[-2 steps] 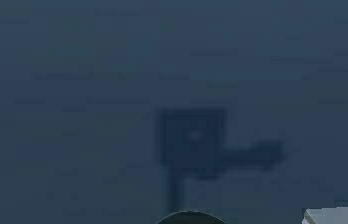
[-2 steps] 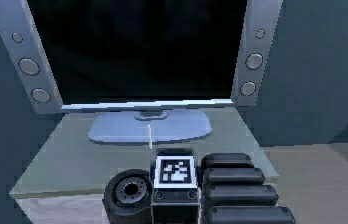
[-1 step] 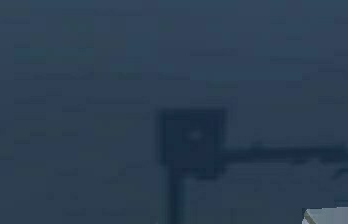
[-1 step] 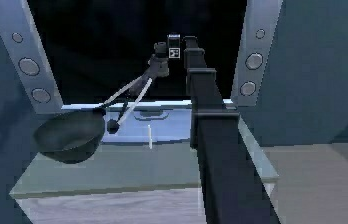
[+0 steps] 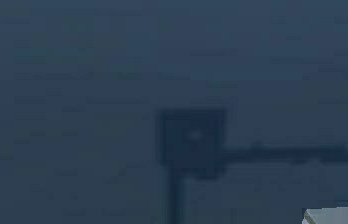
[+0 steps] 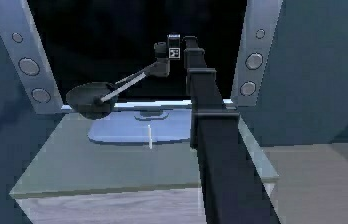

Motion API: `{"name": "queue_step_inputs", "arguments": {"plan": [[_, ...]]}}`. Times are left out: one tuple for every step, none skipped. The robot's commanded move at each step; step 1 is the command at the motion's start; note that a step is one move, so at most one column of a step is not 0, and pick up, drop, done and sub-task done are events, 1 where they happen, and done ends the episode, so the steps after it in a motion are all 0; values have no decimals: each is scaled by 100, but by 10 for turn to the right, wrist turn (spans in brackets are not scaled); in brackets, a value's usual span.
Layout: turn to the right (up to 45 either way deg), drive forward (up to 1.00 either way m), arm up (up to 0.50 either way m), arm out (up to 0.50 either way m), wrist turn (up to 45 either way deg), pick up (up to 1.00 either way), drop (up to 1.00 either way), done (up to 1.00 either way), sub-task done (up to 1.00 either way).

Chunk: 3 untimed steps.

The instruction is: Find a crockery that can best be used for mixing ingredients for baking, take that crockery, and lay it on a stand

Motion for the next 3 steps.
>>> {"name": "queue_step_inputs", "arguments": {"plan": [[0, 0, 0, 0, 450, 0, 0, 0, 0], [0, 0, 0, 0, 450, 0, 0, 0, 0], [0, 0, 0, 0, 0, 0, 100, 0, 0]]}}
